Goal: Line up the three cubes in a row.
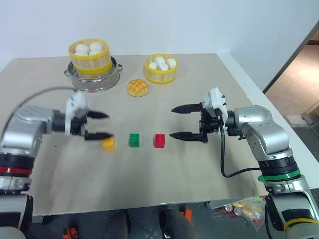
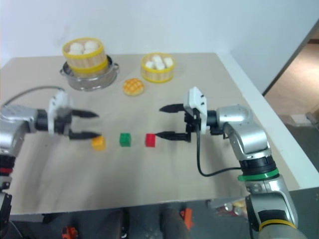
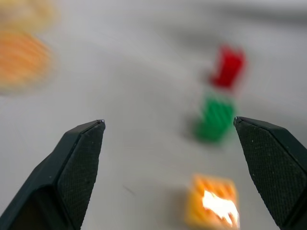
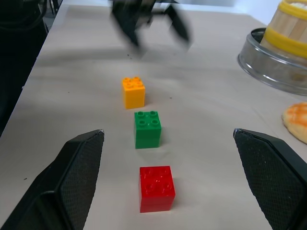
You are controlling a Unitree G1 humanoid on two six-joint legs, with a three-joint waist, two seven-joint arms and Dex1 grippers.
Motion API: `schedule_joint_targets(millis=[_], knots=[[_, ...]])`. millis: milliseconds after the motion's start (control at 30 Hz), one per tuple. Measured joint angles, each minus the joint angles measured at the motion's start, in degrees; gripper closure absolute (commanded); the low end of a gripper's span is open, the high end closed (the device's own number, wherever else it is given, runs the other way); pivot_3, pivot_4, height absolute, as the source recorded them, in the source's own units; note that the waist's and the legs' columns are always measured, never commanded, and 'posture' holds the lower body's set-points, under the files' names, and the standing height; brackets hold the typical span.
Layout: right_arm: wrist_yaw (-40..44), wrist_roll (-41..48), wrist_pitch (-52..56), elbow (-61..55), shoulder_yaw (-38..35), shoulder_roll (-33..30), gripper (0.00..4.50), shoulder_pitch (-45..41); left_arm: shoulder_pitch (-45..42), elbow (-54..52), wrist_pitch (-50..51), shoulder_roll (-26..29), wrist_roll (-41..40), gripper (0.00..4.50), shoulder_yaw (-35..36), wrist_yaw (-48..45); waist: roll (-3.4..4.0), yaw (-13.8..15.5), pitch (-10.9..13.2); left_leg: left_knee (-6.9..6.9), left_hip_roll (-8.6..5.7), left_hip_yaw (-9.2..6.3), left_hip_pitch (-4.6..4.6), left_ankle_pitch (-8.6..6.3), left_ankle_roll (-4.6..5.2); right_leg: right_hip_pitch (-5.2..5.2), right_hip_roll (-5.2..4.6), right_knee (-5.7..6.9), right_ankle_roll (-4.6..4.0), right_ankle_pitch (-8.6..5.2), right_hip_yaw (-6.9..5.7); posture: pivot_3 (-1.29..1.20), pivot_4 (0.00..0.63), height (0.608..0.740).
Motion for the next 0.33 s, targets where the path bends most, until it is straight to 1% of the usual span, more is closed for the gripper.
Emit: schedule_joint_targets(millis=[67,100,167,200,300,333], knots=[[-1.20,-0.99,-1.38,1.80,-0.23,0.33,0.00,-0.41,0.69,-1.20,1.30,-0.64,0.43,0.04,3.00,6.37,0.03,-0.22,-0.02,-0.03,-0.01,0.04,0.09,0.00,0.00,0.04,-0.01,-0.01,0.01,0.01,0.06,0.00,0.150,0.740],[-2.68,-1.88,-2.87,3.55,-0.62,0.93,0.00,-0.49,3.16,-2.79,-0.14,-1.98,1.45,0.04,4.68,10.30,0.06,-0.31,-0.03,-0.07,-0.01,0.11,0.24,-0.01,0.00,0.13,-0.02,-0.01,0.02,0.00,0.14,0.00,0.150,0.740],[-5.47,-3.52,-5.31,6.97,-1.66,1.91,0.00,-0.52,8.47,-5.05,-1.71,-4.19,3.04,0.04,5.55,15.87,0.05,-0.31,-0.03,-0.14,0.00,0.15,0.28,-0.01,0.00,0.13,-0.02,0.00,0.01,-0.01,0.18,0.00,0.150,0.740],[-7.37,-4.79,-7.25,9.33,-2.16,2.27,0.00,-0.41,12.96,-7.04,-2.00,-6.28,3.55,0.04,6.40,19.45,0.05,-0.32,-0.03,-0.14,0.01,0.15,0.26,-0.01,0.00,0.10,-0.02,0.01,0.01,-0.01,0.19,0.00,0.150,0.740],[-9.84,-6.87,-10.33,12.49,-2.90,2.27,0.00,0.83,21.31,-12.58,-1.45,-9.99,3.49,0.04,8.32,25.76,0.01,-0.15,-0.01,-0.13,0.03,0.13,0.10,-0.01,0.00,0.00,-0.02,-0.01,0.00,0.00,0.16,0.00,0.150,0.740],[-10.39,-7.34,-10.96,13.02,-3.04,2.33,0.00,1.42,22.84,-13.79,-1.33,-10.43,3.43,0.04,8.58,26.90,0.01,-0.12,-0.01,-0.13,0.02,0.12,0.09,-0.01,0.00,0.00,-0.03,0.00,0.01,0.00,0.16,0.00,0.150,0.740]])
